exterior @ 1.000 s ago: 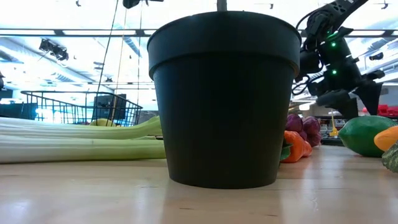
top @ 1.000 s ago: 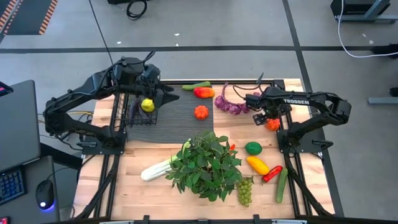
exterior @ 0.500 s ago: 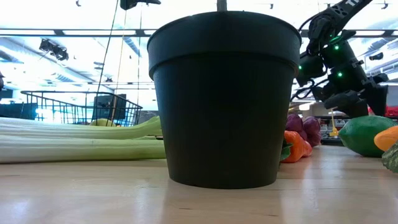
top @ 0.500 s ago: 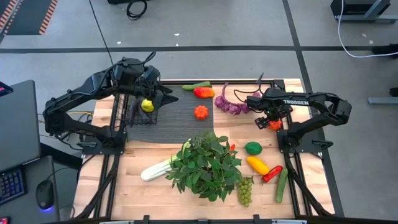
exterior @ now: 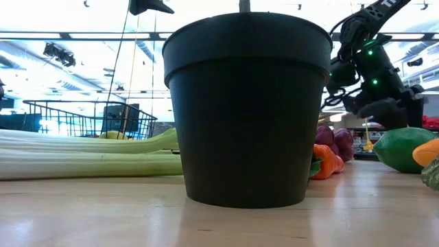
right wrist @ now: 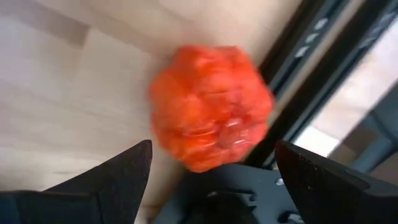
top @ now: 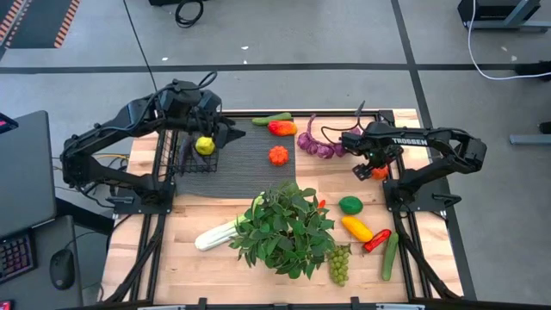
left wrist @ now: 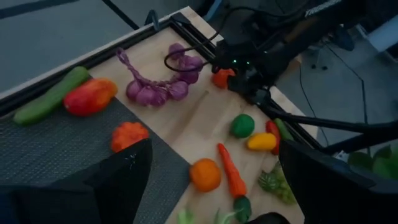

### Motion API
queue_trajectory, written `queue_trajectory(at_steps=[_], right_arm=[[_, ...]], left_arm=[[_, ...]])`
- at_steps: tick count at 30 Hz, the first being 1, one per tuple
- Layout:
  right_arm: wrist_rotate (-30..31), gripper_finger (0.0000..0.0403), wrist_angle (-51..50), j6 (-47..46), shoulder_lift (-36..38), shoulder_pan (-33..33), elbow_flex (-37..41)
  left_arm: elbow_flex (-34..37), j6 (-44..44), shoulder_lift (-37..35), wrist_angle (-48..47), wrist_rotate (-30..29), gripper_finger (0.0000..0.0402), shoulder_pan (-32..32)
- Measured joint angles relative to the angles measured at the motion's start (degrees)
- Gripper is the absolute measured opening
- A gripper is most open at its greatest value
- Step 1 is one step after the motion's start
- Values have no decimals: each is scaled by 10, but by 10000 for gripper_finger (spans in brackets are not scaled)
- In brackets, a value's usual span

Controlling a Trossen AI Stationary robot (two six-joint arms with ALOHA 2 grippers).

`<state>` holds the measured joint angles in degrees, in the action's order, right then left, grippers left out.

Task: Build produce basket
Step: Put the right orange pumpkin into the wire basket

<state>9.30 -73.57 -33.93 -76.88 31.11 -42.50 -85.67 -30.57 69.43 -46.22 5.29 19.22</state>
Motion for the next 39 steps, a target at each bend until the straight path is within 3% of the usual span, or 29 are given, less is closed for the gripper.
queue_trajectory(at_steps=[5,9,13,24,39], right_arm=[[-21,347,35,-8,0,0,0],[5,347,48,-4,-4,10,0],[31,347,34,17,-32,31,0],[26,348,53,57,-118,49,-3],[24,347,46,87,-127,51,-8]], left_arm=[[0,-26,0,0,-1,355,-1],[0,-31,0,0,-1,355,-1],[0,-33,0,0,-1,355,-1],[0,-19,-1,-35,-8,355,-1],[0,-13,-1,-55,-15,355,0]])
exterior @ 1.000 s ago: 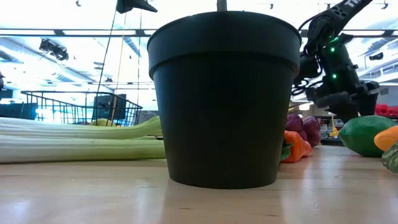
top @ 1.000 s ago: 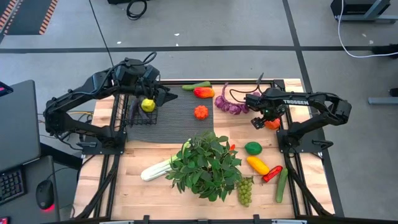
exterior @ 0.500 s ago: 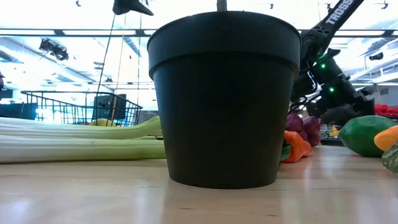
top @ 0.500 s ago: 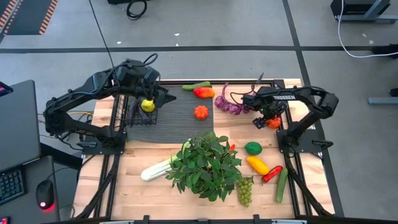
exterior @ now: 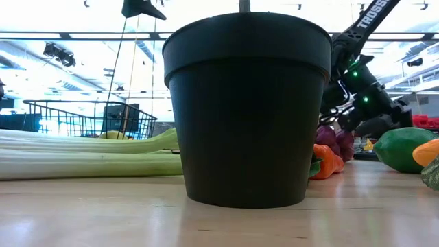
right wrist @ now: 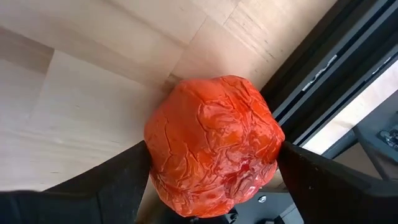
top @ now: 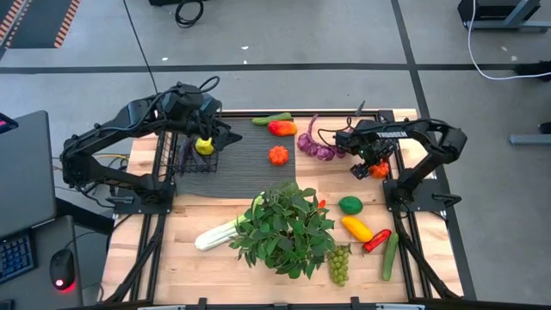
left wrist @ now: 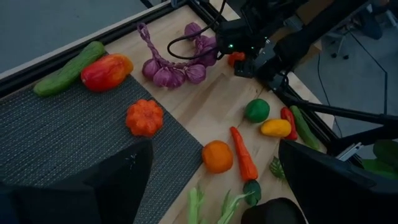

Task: Build produce basket
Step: Put the right orange pumpkin into the wire basket

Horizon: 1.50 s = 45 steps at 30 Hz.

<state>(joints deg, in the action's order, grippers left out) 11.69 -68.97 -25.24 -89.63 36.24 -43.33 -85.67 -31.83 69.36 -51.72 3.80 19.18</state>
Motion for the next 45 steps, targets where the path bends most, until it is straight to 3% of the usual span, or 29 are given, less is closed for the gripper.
queue_trajectory(at_steps=[13,23,32,37,45], right_arm=[[-29,347,-76,31,-2,-19,-137],[-71,347,-171,32,-1,-44,-367],[-169,347,-15,-38,0,-47,-531],[-245,347,141,-82,-1,-47,-538],[-281,347,308,-136,-18,-51,-535]], left_arm=[[0,12,0,0,-1,355,0],[0,42,0,3,-11,355,4],[0,58,0,99,-44,355,28],[0,119,0,158,-45,355,33],[0,221,0,176,-86,355,33]])
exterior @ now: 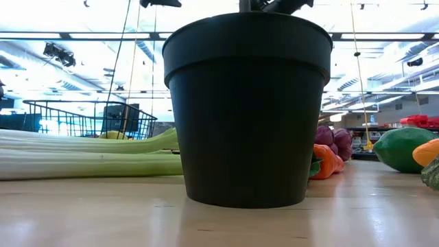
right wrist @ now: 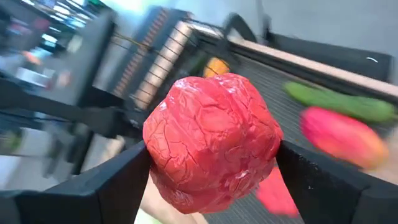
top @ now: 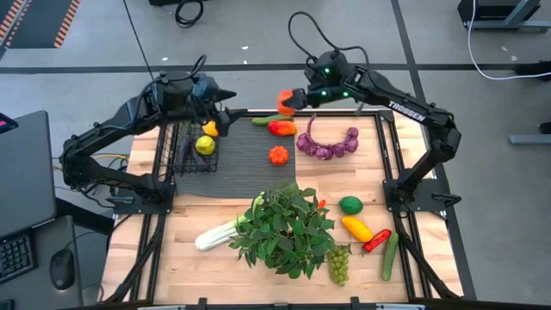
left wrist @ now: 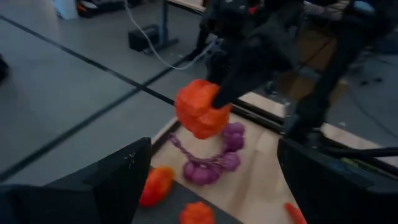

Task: Build produce basket
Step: Put the right orange pumpkin into the wire basket

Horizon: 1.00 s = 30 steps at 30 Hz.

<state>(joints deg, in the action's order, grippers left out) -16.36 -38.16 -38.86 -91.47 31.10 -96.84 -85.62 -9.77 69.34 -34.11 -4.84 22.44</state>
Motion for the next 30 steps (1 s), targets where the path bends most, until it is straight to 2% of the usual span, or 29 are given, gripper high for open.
queue_trajectory(at_steps=[5,10,14,20,23,30], right_arm=[[-45,347,72,-32,-14,-10,0],[-88,347,141,-66,-21,-21,0],[-105,347,203,-95,-23,-27,0],[-86,347,247,-108,-23,-39,0],[-61,347,247,-111,-23,-43,0],[-15,347,249,-112,-23,-44,0]], left_arm=[[0,54,3,3,-18,355,0],[0,129,7,16,-85,355,-2],[0,134,15,26,-92,355,-1],[-1,76,38,34,-91,355,-15],[0,74,48,34,-92,355,-31],[0,94,61,48,-140,355,-56]])
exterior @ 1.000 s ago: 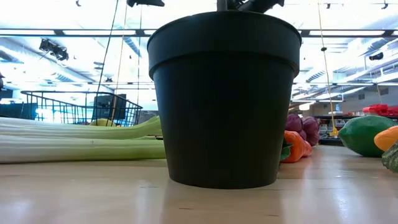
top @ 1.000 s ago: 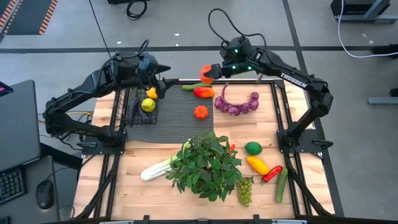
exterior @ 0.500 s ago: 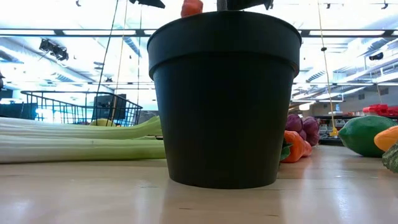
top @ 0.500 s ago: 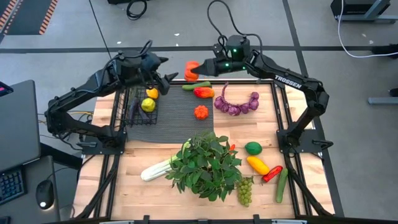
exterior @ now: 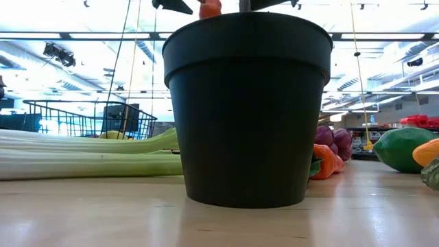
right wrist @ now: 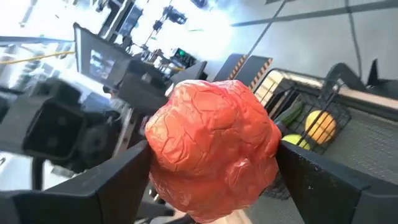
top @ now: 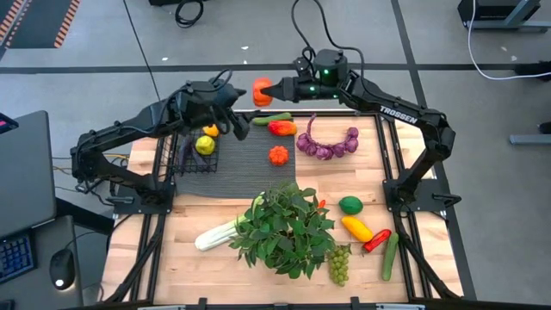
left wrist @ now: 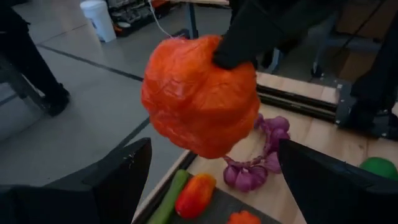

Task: Build produce basket
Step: Put the right orange pumpkin into the wire basket

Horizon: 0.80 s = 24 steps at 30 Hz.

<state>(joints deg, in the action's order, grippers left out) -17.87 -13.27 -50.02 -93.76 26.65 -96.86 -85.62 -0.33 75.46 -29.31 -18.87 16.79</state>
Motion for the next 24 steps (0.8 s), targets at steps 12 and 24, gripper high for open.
queue_trajectory(at_steps=[12,24], right_arm=[[107,347,43,-50,0,-8,0],[134,347,59,-79,0,-20,0]], left_arm=[[0,70,9,71,-42,355,23],[0,69,42,120,-68,355,24]])
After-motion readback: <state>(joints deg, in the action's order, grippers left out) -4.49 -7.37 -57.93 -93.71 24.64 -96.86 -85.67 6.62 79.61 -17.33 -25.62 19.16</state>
